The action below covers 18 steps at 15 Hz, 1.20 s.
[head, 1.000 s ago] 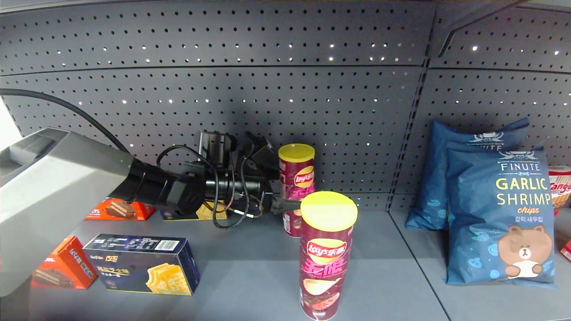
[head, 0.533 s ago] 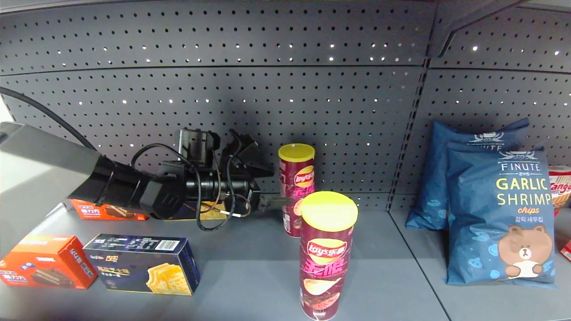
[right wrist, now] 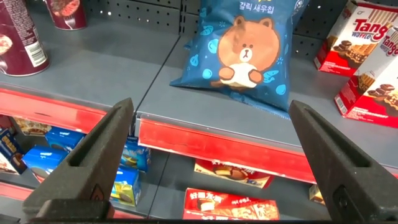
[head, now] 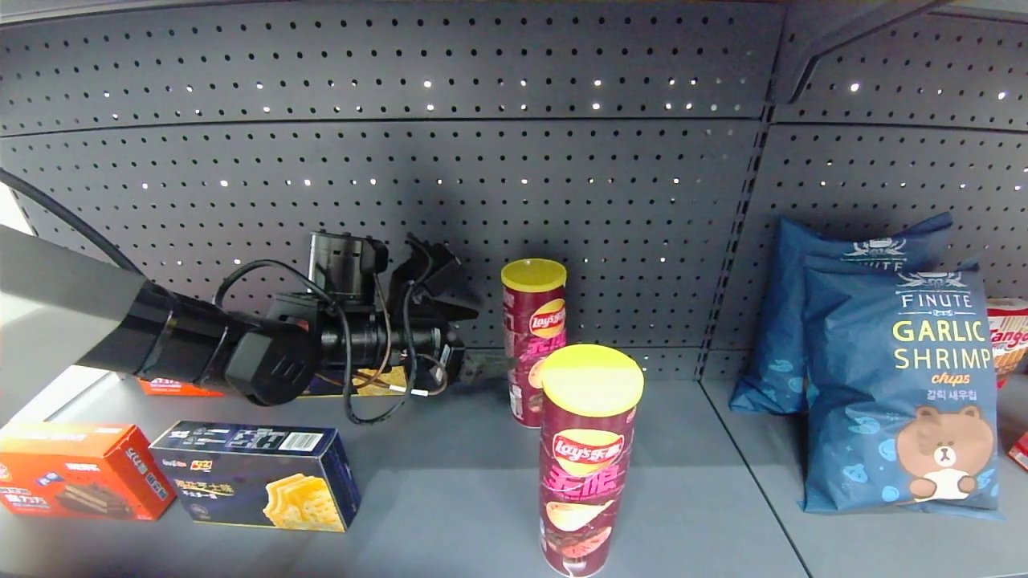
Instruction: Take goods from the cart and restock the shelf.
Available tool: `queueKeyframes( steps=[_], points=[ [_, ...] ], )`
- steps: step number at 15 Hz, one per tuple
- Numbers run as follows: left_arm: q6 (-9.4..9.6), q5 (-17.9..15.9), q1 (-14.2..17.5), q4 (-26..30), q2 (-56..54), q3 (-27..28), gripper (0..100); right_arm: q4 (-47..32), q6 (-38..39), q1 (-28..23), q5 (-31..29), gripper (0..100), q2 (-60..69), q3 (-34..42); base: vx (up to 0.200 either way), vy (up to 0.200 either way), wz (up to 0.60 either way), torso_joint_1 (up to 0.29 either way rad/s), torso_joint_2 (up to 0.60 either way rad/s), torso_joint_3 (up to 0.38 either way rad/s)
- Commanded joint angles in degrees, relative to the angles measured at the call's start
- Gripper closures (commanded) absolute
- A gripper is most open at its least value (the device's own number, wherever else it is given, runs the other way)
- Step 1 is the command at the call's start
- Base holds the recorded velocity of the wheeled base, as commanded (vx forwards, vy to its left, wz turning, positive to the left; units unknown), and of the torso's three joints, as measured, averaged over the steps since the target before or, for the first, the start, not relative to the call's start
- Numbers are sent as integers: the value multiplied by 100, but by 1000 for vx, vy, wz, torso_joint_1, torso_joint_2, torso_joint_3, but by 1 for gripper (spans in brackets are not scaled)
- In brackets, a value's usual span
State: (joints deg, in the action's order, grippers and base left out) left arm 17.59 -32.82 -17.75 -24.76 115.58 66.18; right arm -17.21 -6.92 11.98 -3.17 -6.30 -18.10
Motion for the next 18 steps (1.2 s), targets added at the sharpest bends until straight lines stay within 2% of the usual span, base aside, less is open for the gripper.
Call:
queueKeyframes(
  steps=[1, 3, 7, 8, 14, 18],
  points=[
    [-10, 39, -27, -3, -18, 0, 0, -1, -2, 6, 1, 0, -11, 9, 0, 0, 0, 0, 0, 0],
    [16, 153, -27, -3, -18, 9, 0, -1, -2, 6, 1, 0, -11, 9, 0, 0, 0, 0, 0, 0],
    [-19, 750, -71, -3, -27, 79, 0, -1, -2, 15, 9, 0, -11, 70, 0, 0, 0, 0, 0, 0],
    [-28, 812, -97, -3, -27, 79, 0, -1, -2, 15, 9, 0, -11, 70, 0, 0, 0, 0, 0, 0],
    [-10, 821, -194, -3, -150, 9, 0, -1, -2, 15, 9, 0, -11, 61, 0, 0, 0, 0, 0, 0],
    [-19, 803, -211, 50, -1029, -545, 0, 7, -2, 32, 27, 0, -29, 52, 0, 0, 0, 0, 0, 0]
  ],
)
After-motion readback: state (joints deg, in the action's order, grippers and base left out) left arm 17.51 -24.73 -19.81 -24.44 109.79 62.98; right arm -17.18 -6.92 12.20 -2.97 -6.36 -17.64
